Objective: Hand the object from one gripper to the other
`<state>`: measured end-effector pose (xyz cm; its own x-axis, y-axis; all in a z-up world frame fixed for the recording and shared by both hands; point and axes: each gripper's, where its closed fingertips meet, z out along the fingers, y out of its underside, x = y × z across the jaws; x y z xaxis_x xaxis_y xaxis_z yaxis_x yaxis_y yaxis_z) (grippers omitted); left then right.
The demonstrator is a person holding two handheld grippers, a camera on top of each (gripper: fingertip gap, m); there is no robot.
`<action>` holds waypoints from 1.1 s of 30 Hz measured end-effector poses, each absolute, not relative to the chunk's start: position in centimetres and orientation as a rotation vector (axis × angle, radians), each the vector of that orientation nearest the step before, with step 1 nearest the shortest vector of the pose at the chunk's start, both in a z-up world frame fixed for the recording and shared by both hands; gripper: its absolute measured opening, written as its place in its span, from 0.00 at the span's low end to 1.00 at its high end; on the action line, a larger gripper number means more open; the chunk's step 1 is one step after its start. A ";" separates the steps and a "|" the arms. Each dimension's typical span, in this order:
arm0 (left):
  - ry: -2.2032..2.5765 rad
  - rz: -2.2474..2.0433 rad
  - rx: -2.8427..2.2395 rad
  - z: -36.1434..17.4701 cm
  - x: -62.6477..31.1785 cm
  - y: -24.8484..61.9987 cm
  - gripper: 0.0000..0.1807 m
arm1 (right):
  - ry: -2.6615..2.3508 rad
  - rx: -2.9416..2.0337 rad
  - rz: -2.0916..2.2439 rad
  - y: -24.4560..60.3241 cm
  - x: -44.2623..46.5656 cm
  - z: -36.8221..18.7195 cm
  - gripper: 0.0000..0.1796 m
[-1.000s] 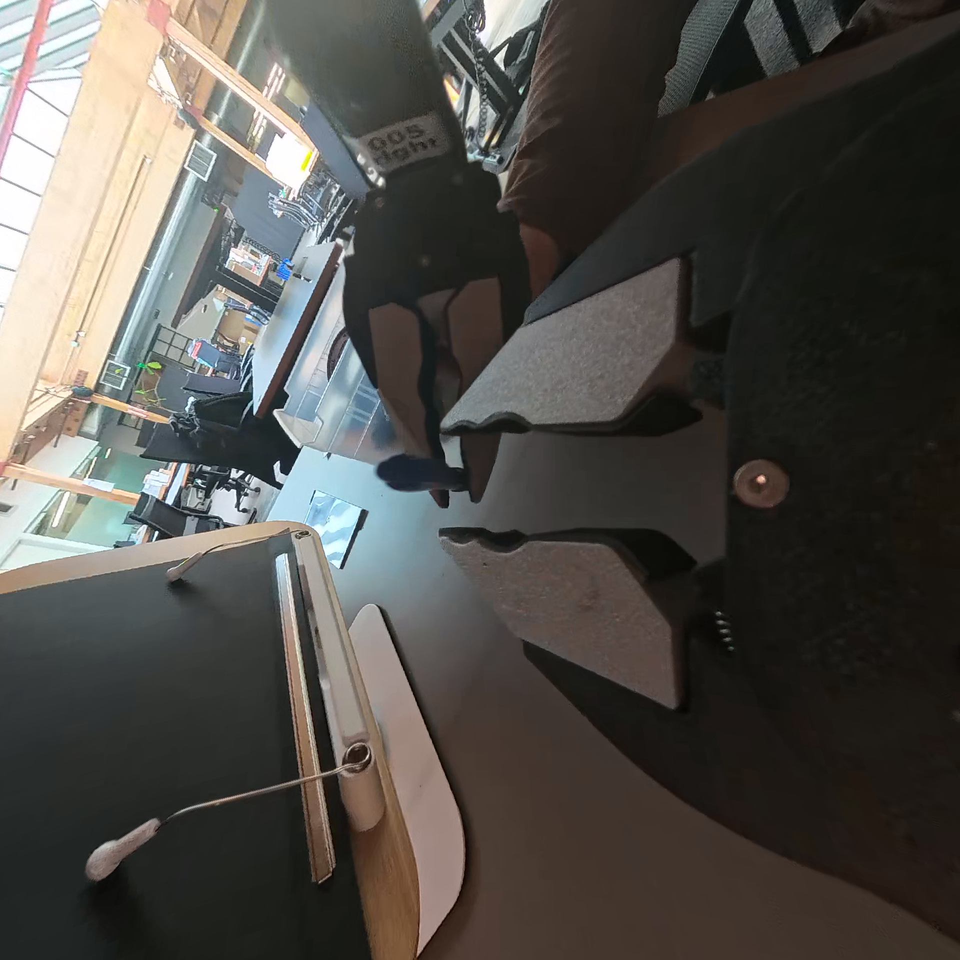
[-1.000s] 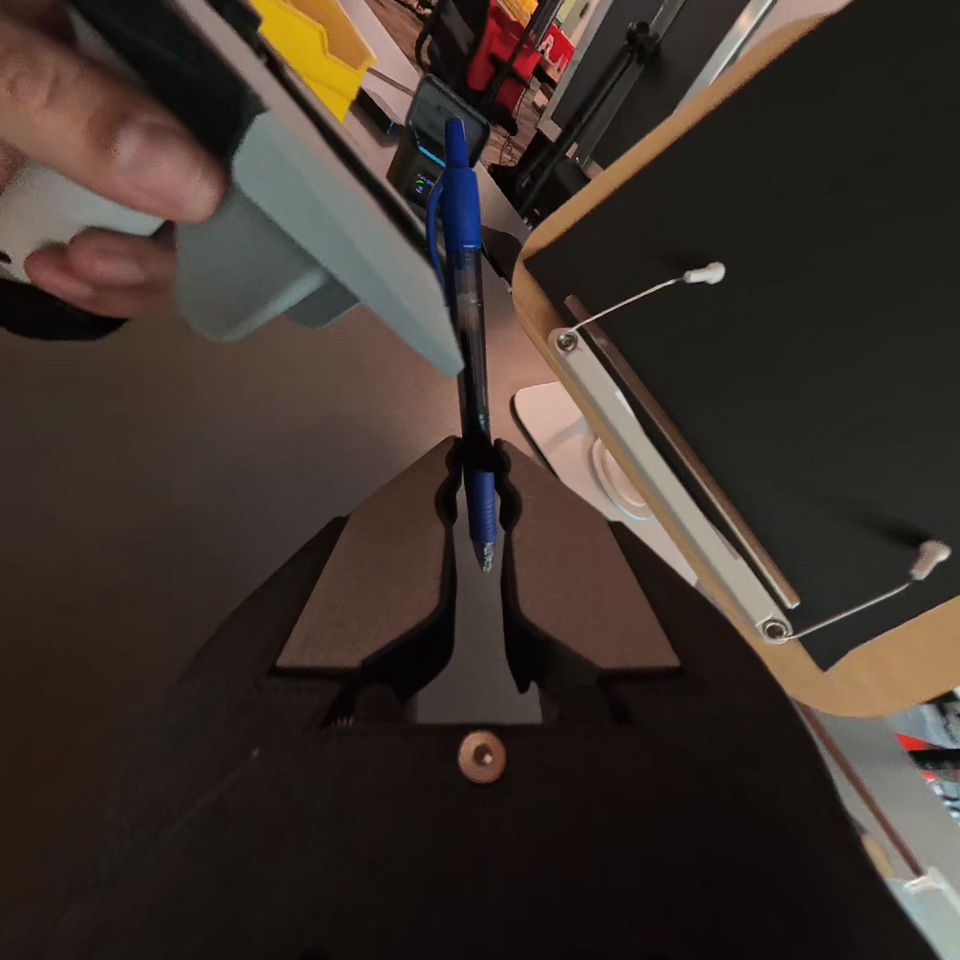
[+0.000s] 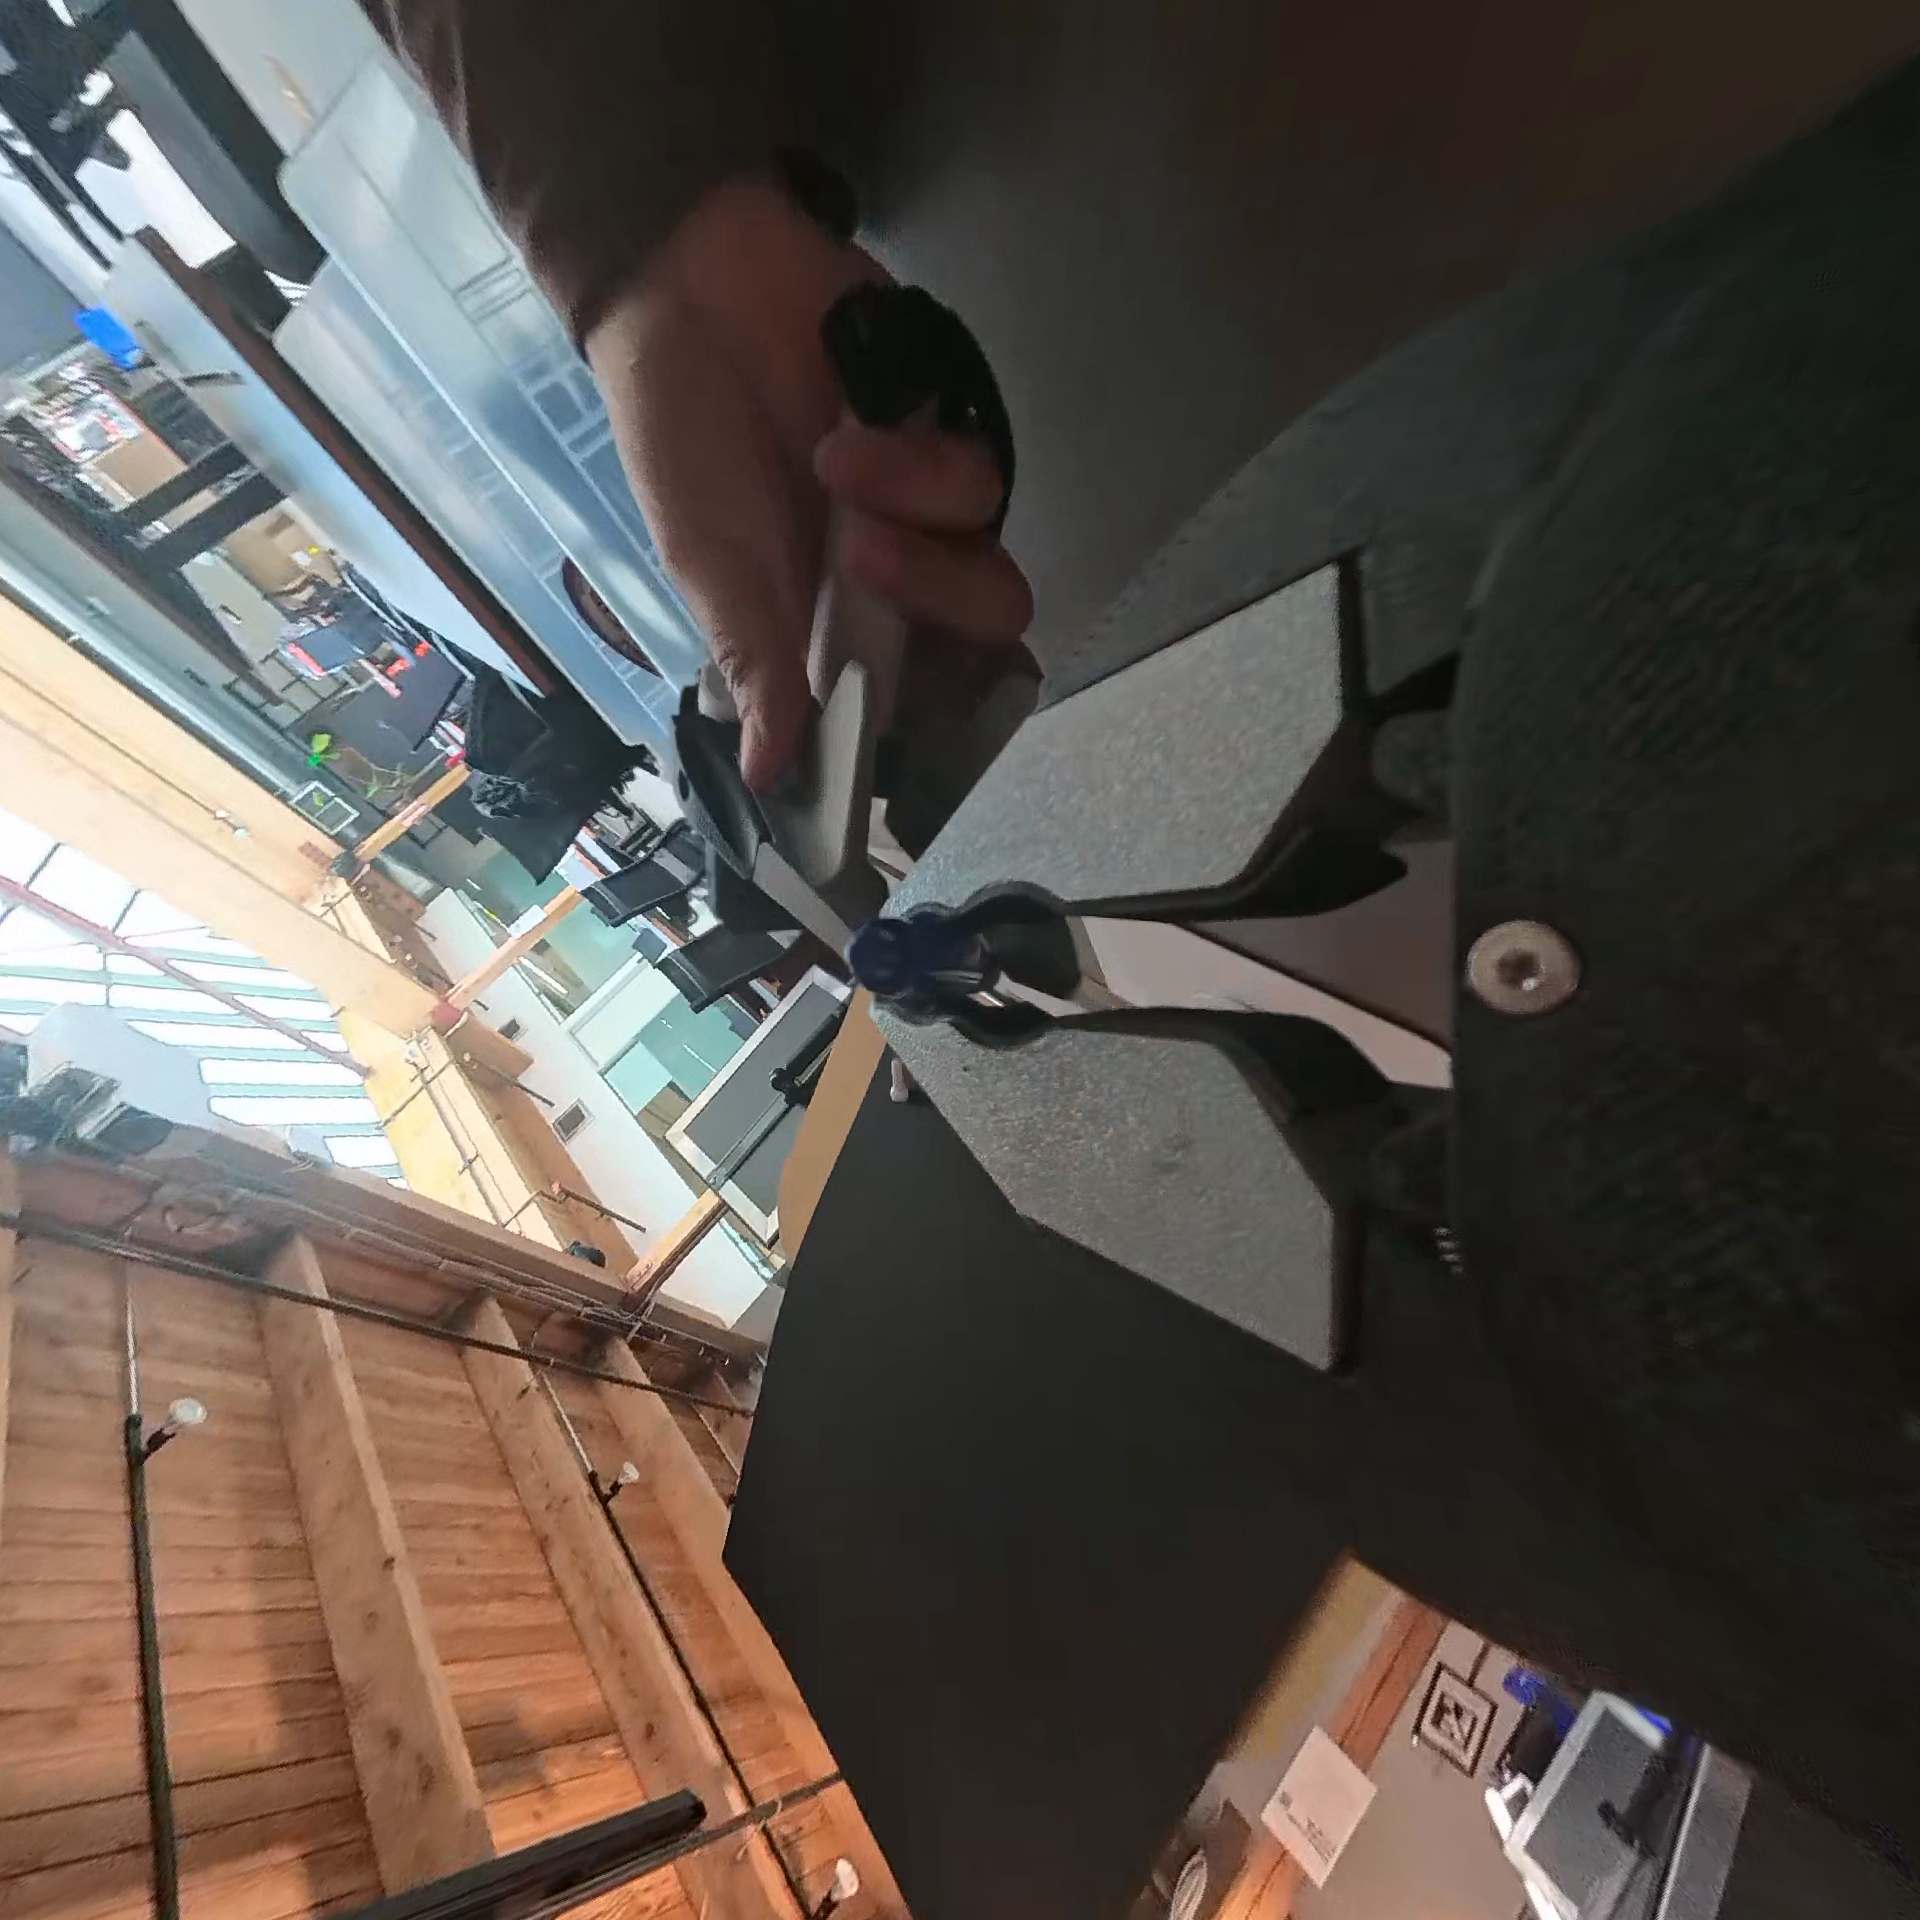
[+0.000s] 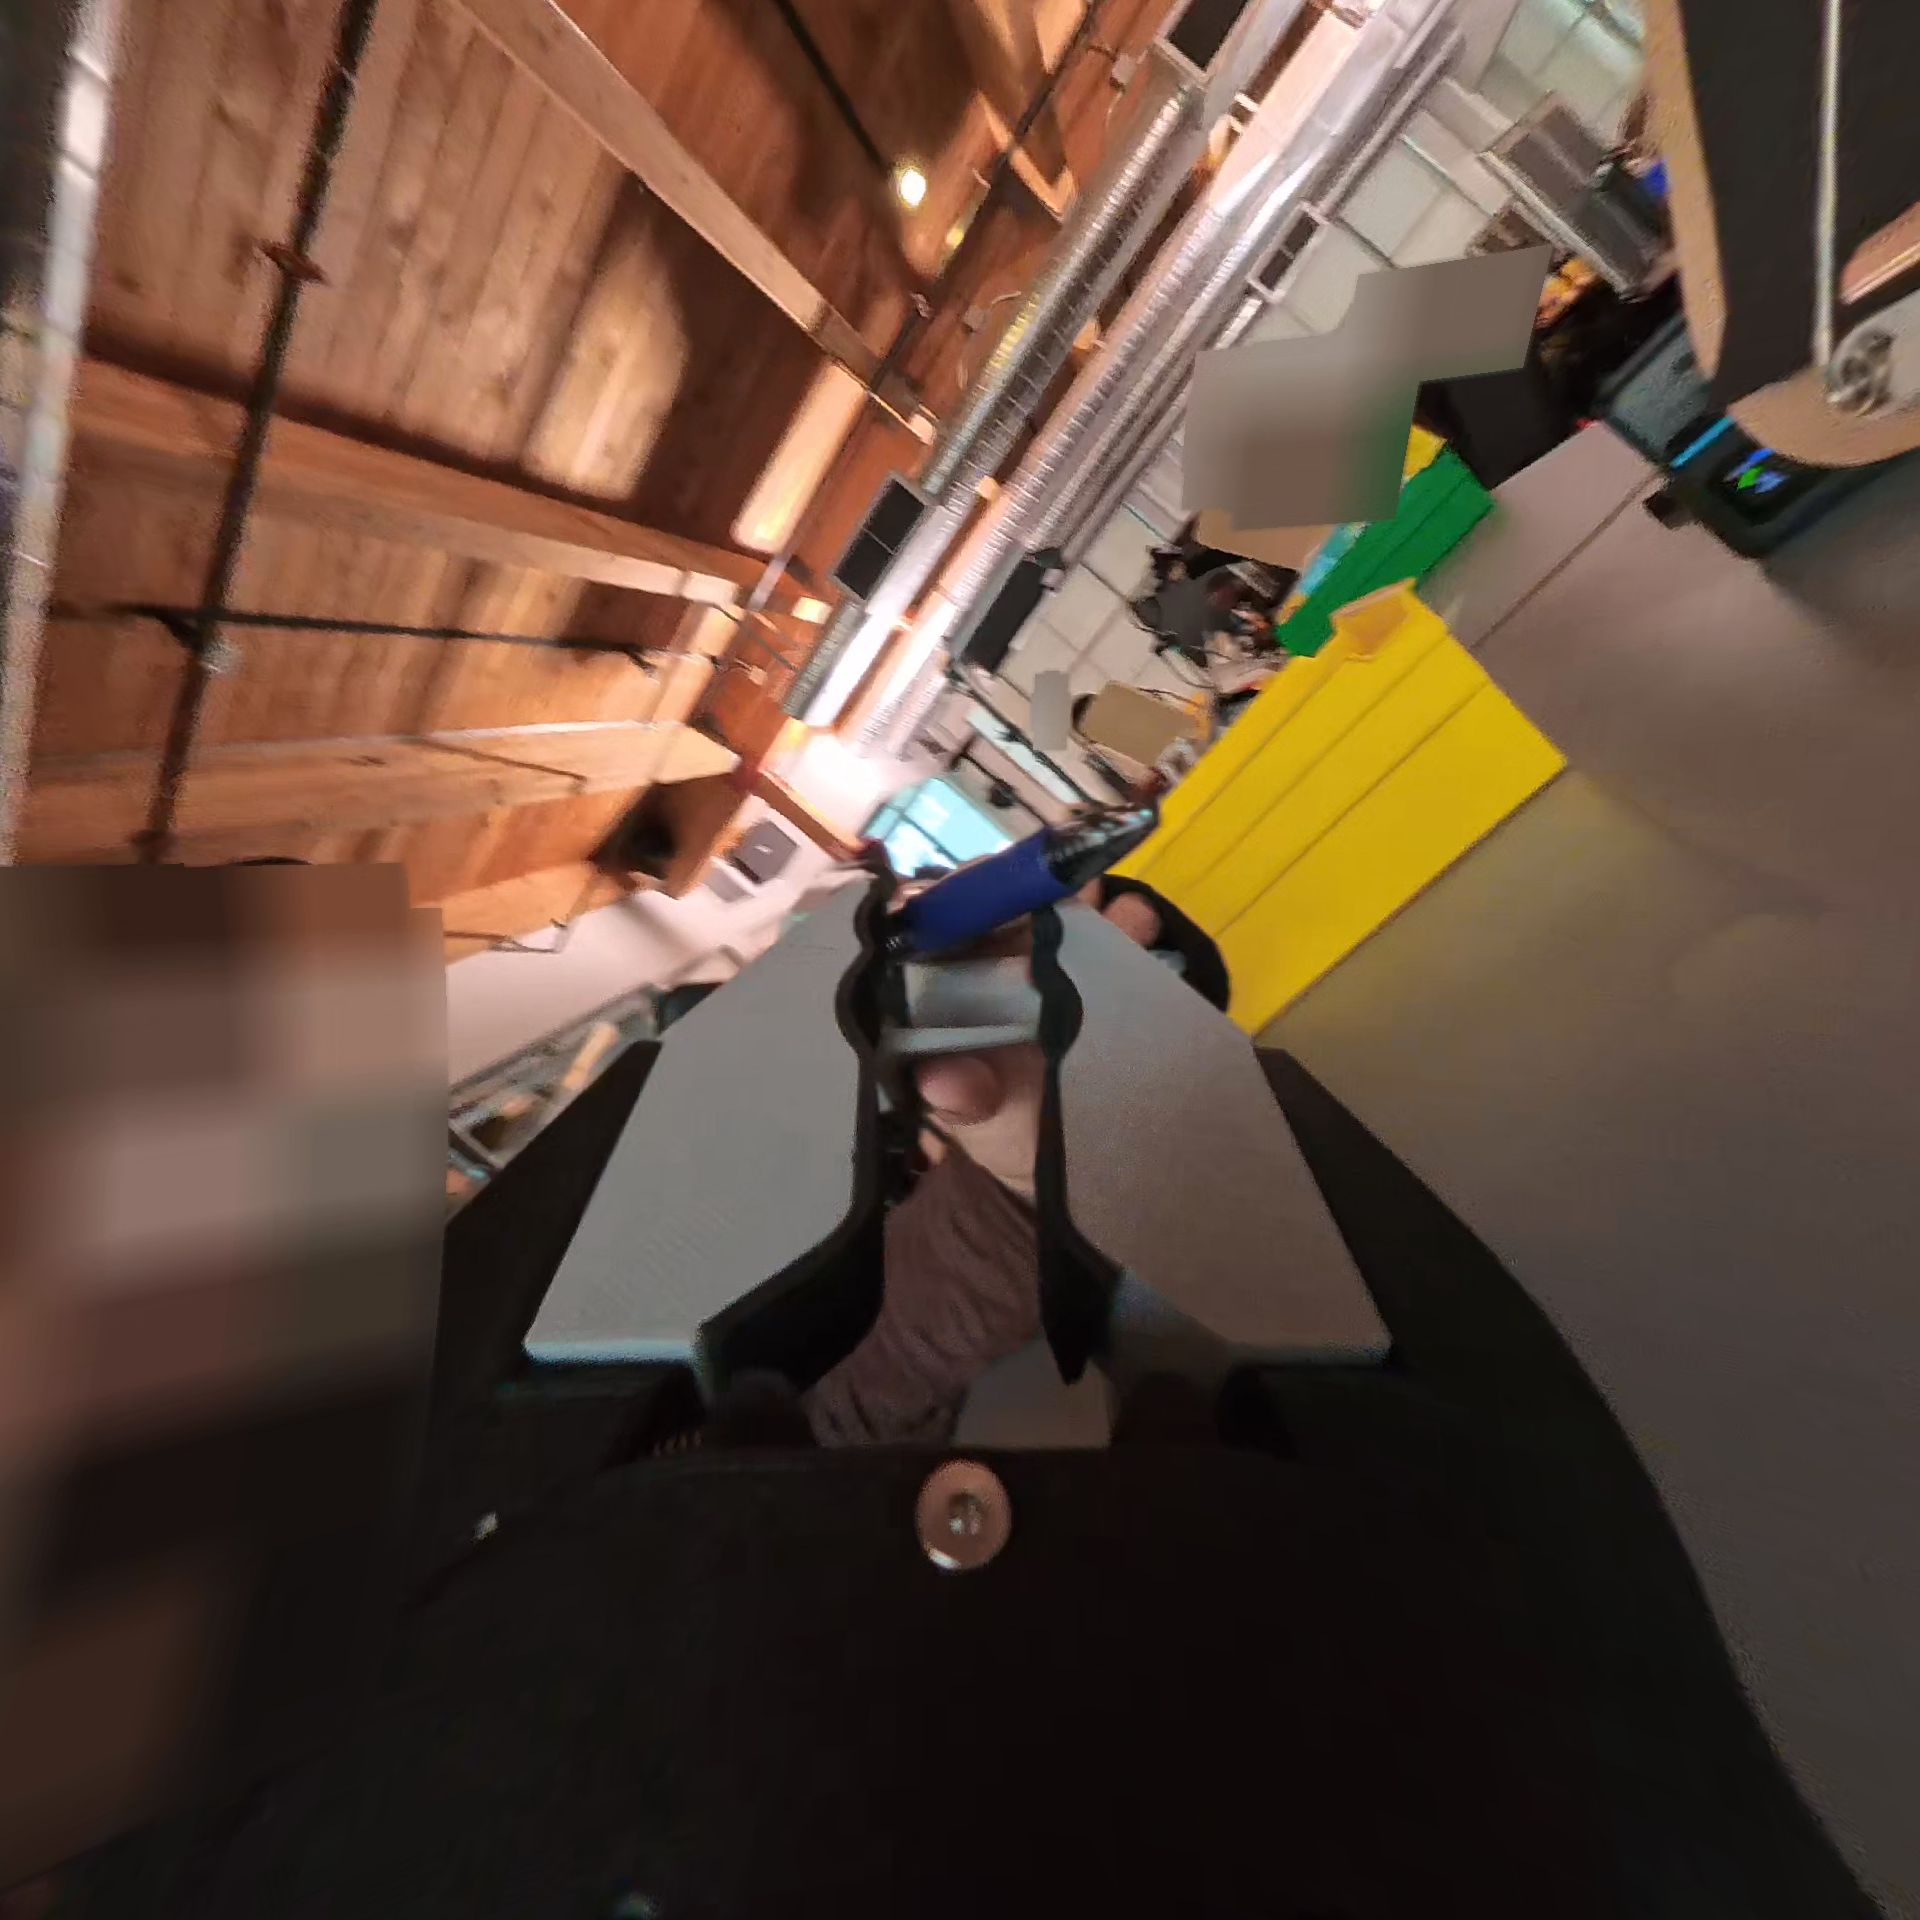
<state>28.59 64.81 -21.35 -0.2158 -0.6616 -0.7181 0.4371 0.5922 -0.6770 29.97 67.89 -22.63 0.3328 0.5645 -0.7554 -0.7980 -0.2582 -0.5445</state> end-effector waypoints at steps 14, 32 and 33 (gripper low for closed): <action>1.829 -1.202 -0.792 -28.8 31.8 67.2 0.36 | 0.164 -1.495 0.306 65.2 36.9 -21.3 0.05; 1.724 -0.840 -0.266 -25.7 29.8 66.0 0.04 | -0.503 -1.600 0.424 64.4 24.8 -21.9 0.16; 1.690 -0.768 -0.210 -25.3 29.7 66.0 0.04 | -0.503 -1.590 0.503 63.9 24.7 -21.6 0.18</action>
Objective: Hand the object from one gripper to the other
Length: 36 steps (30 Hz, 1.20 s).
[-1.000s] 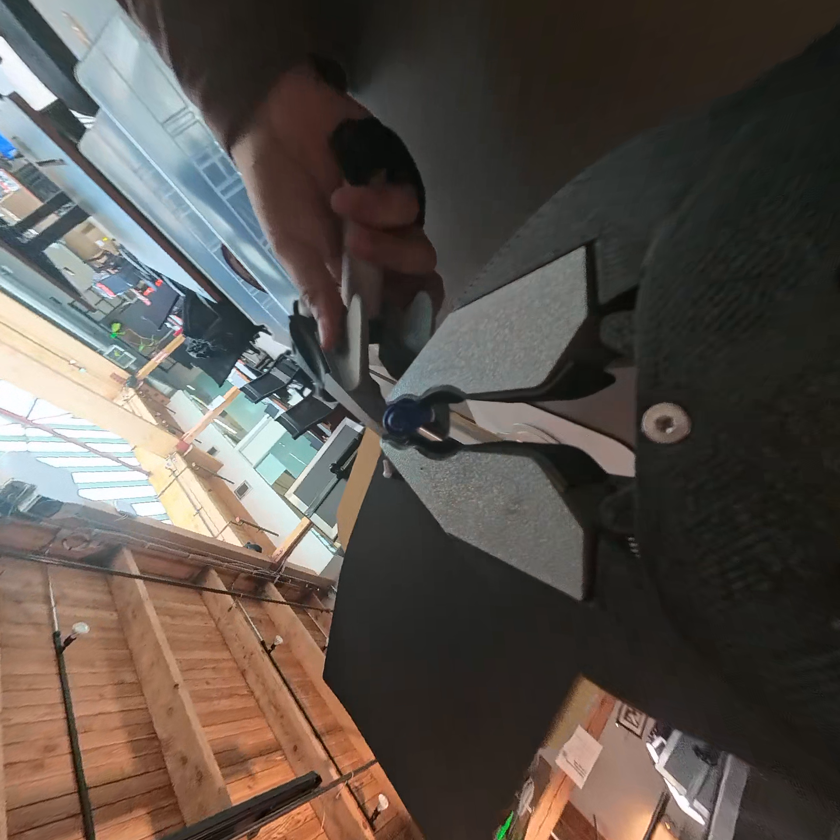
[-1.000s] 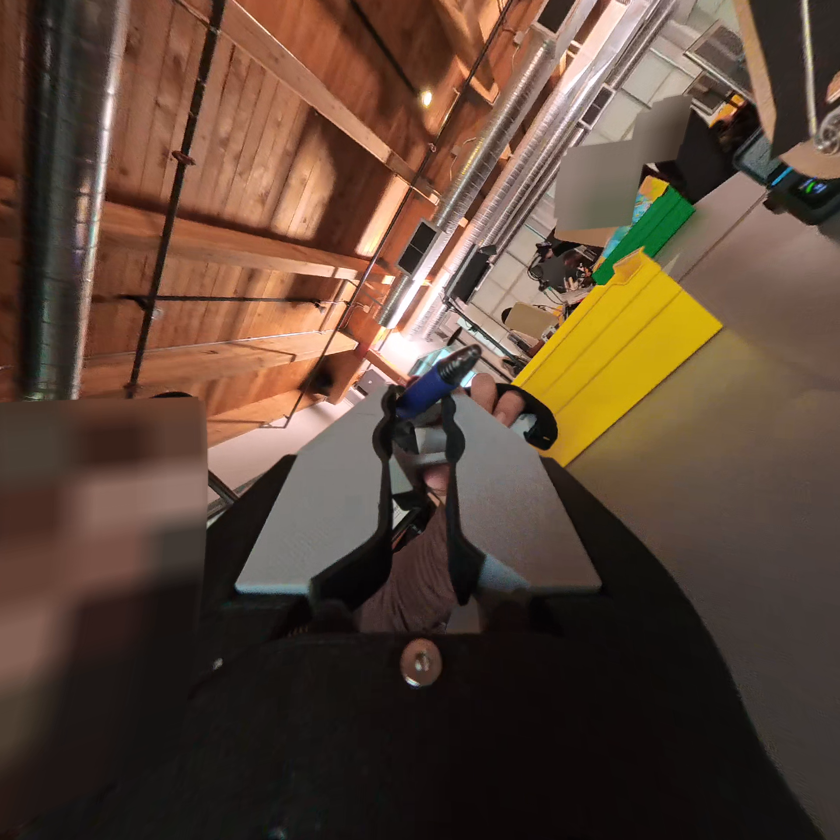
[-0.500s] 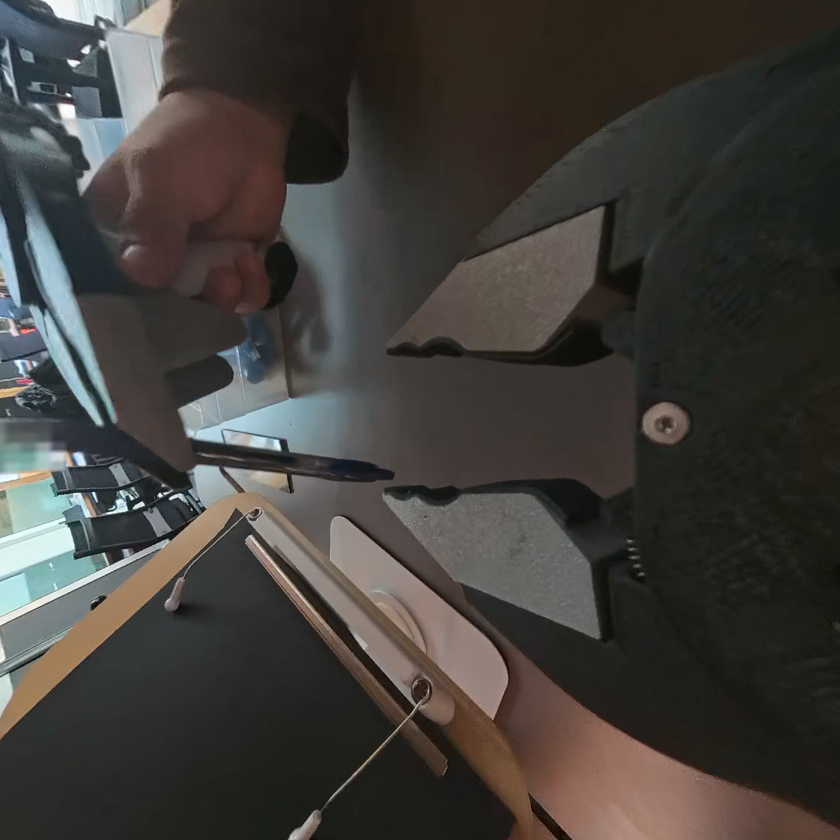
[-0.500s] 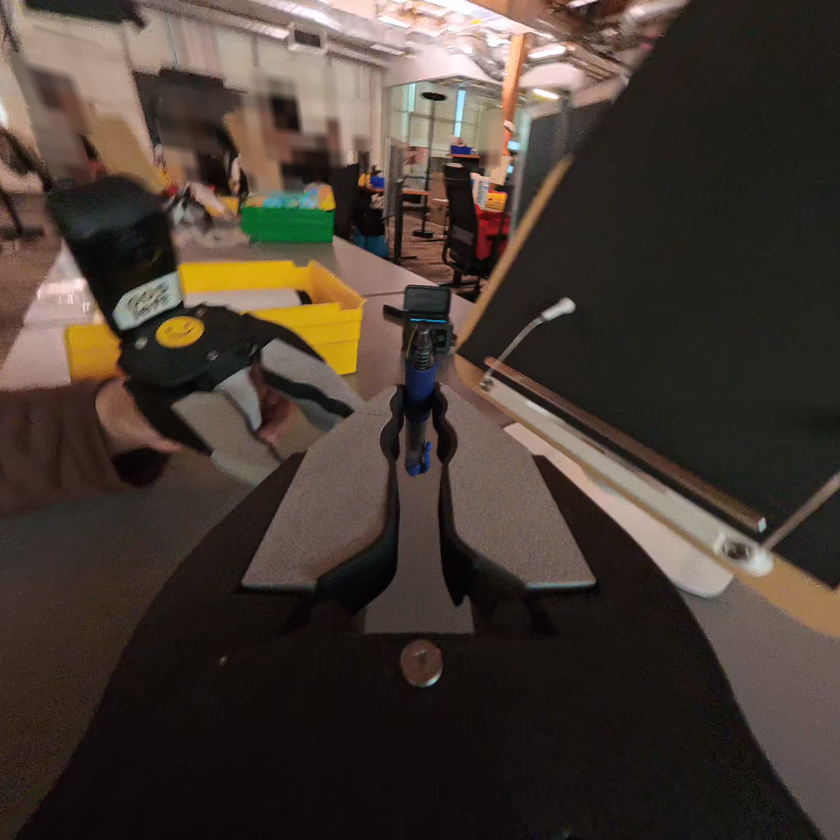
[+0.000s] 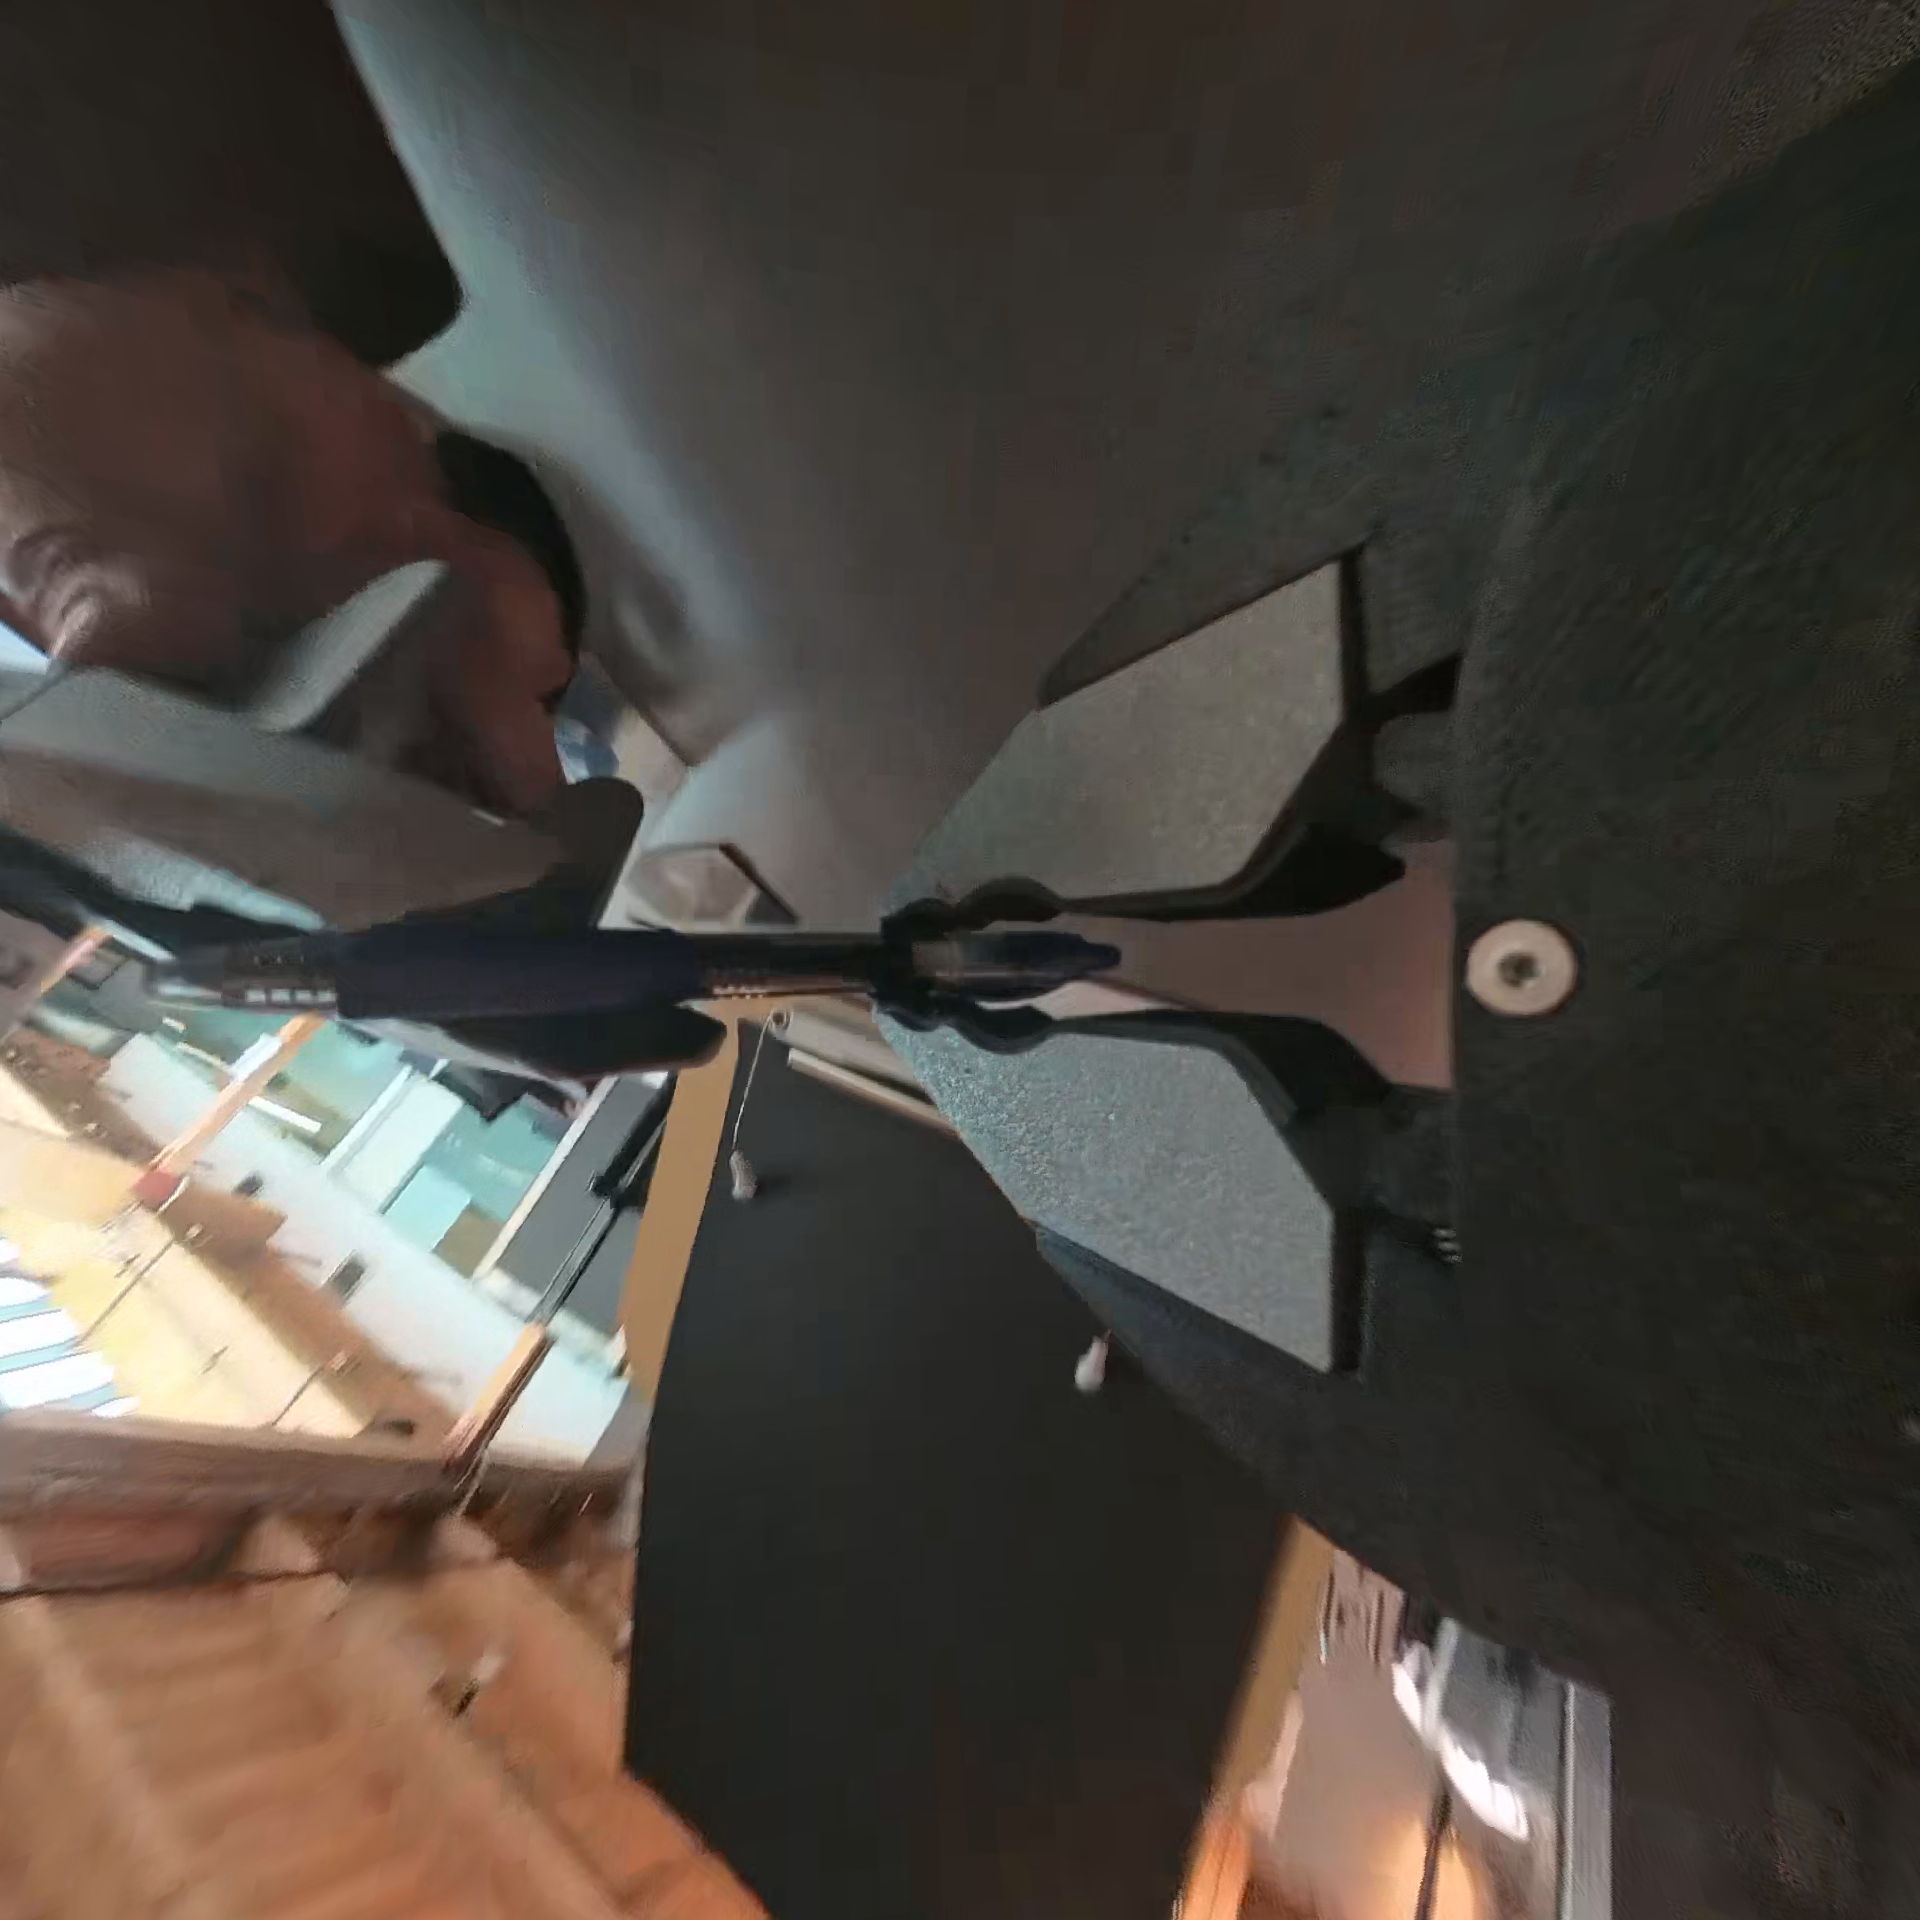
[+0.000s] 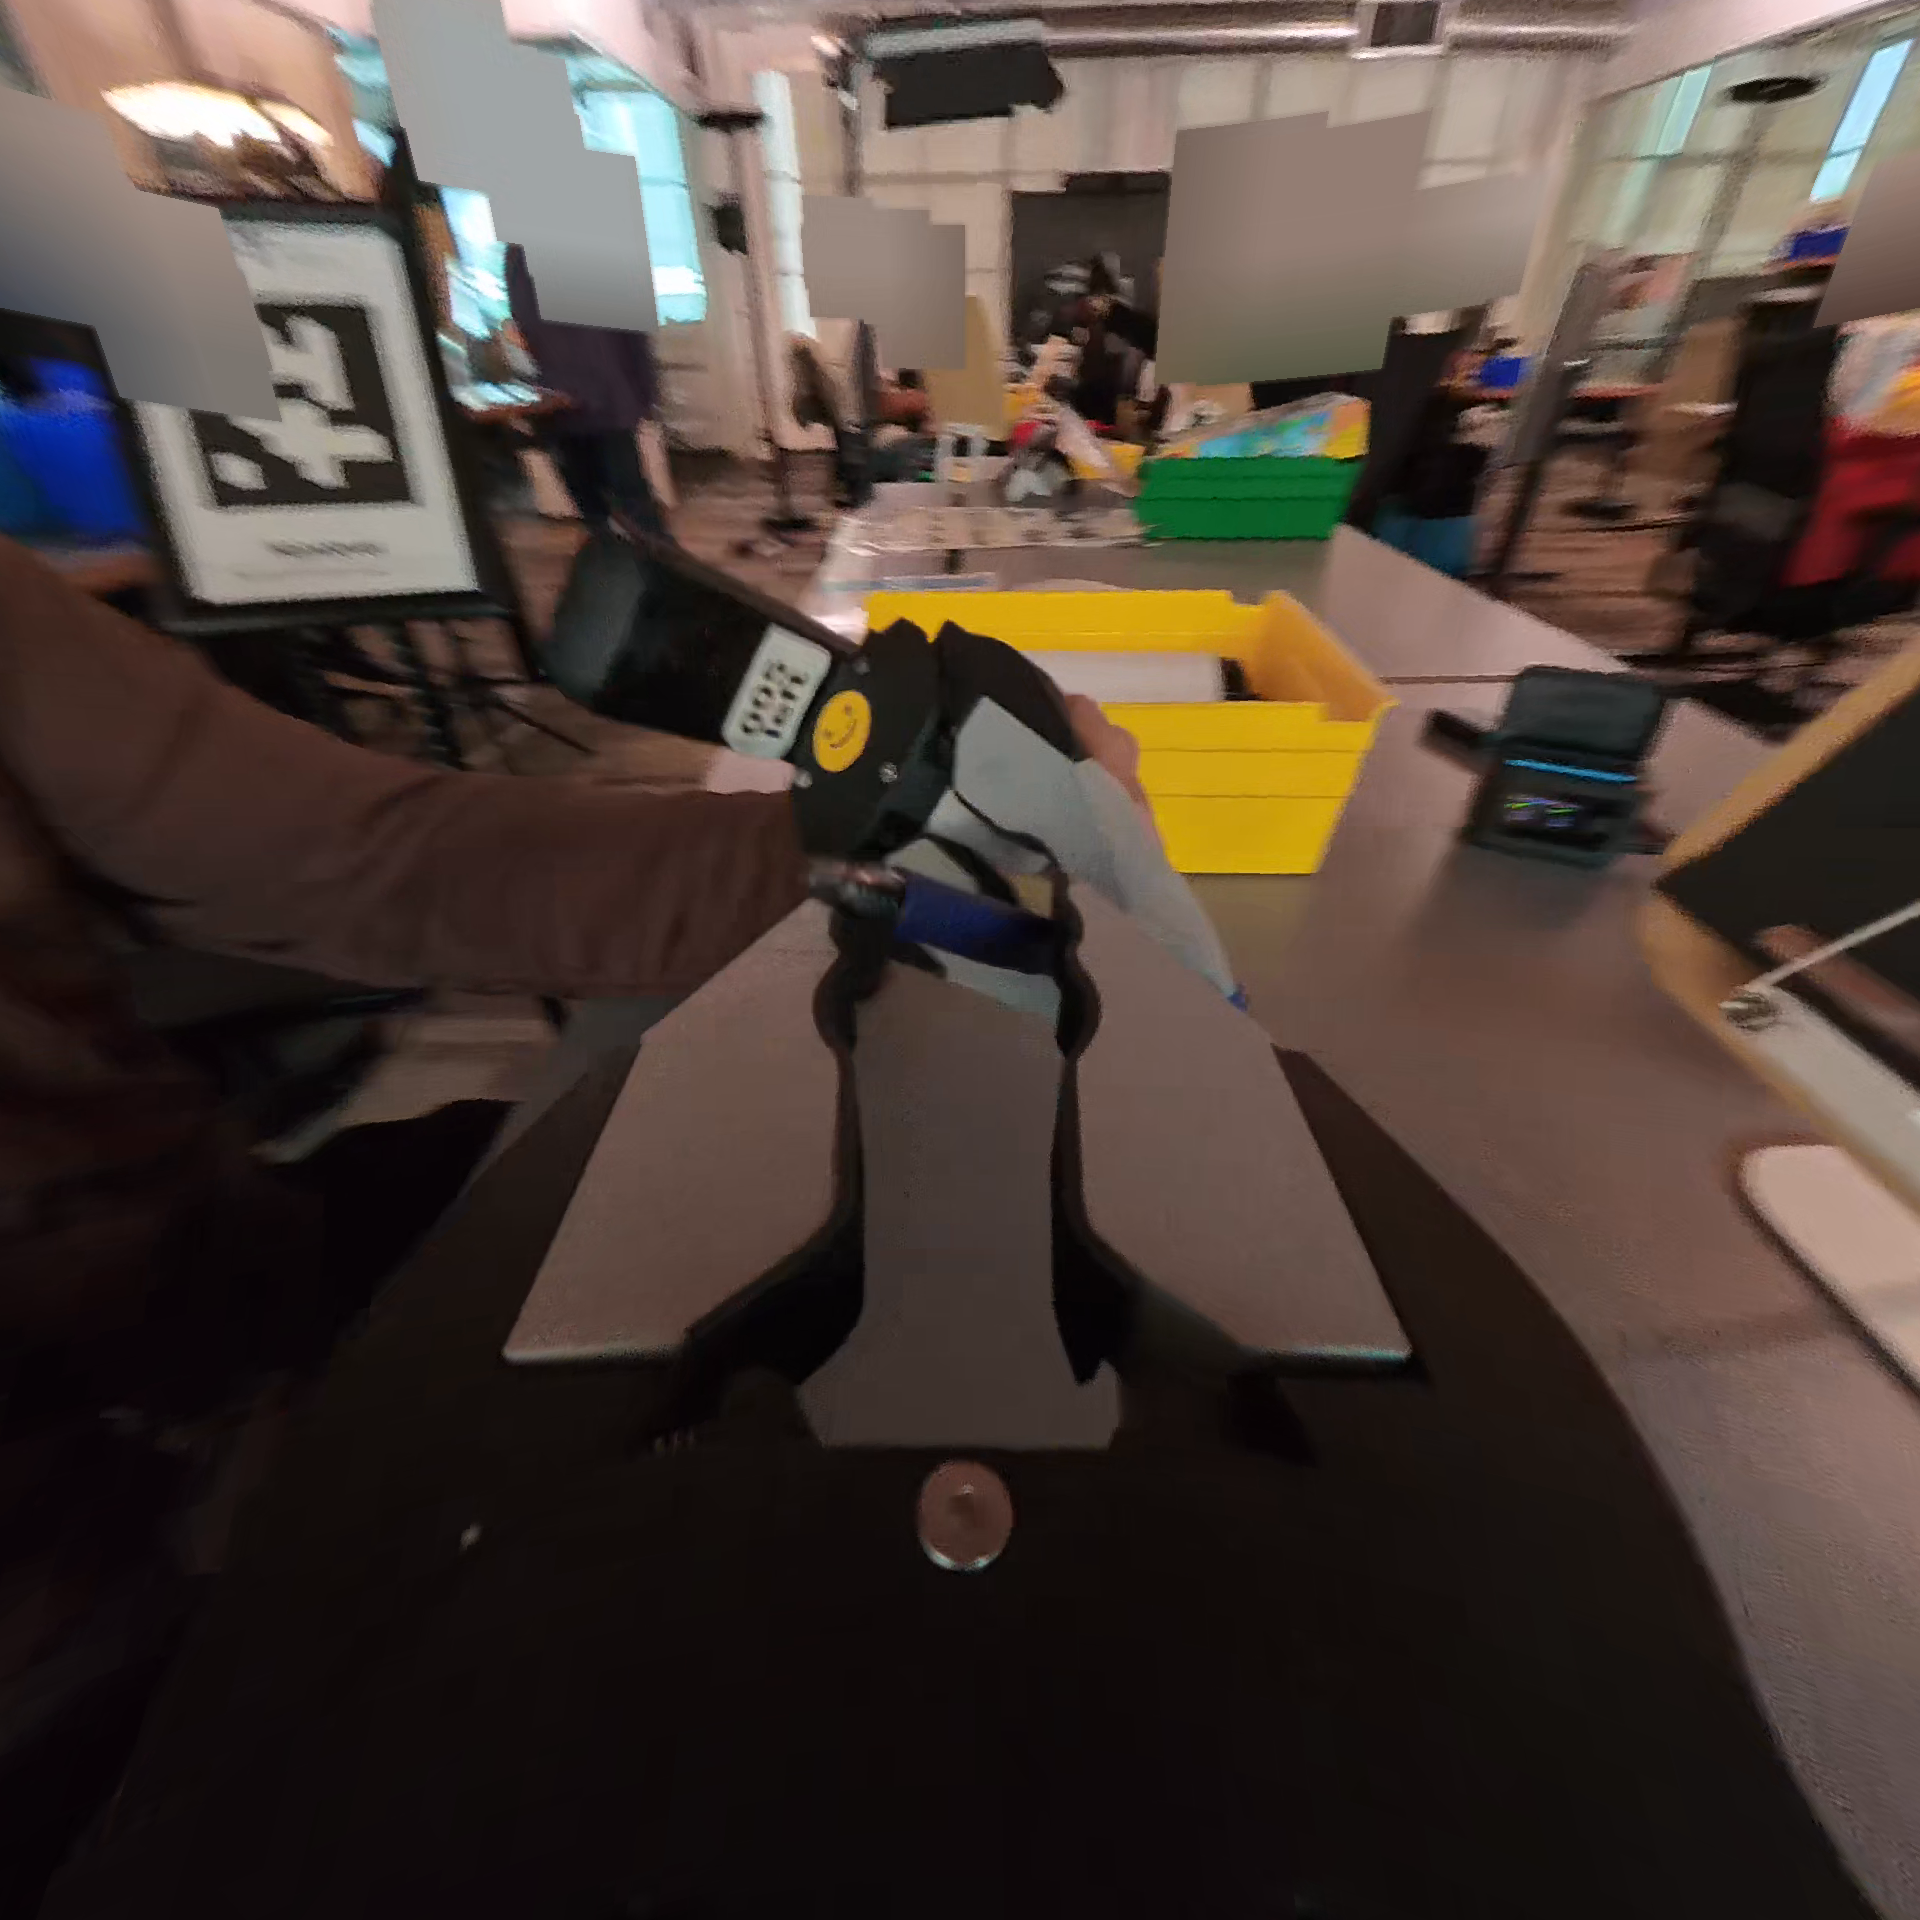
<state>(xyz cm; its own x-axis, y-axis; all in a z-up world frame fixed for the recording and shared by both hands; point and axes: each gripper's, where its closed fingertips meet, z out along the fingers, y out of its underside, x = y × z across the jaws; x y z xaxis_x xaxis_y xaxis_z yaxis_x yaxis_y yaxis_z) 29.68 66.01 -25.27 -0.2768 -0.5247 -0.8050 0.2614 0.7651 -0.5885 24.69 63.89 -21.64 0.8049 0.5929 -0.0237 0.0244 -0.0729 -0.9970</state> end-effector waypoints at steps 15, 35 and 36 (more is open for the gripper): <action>1.525 0.038 0.169 -25.5 30.3 68.3 0.04 | -0.131 -1.875 0.836 64.8 28.3 -26.8 0.22; 1.669 -1.750 -1.005 -25.5 30.2 67.8 0.12 | -0.406 -1.636 -0.290 65.4 31.6 -22.2 0.05; 1.623 -1.824 -1.045 -25.2 30.5 67.9 0.20 | -0.432 -1.615 -0.286 65.5 30.7 -21.9 0.05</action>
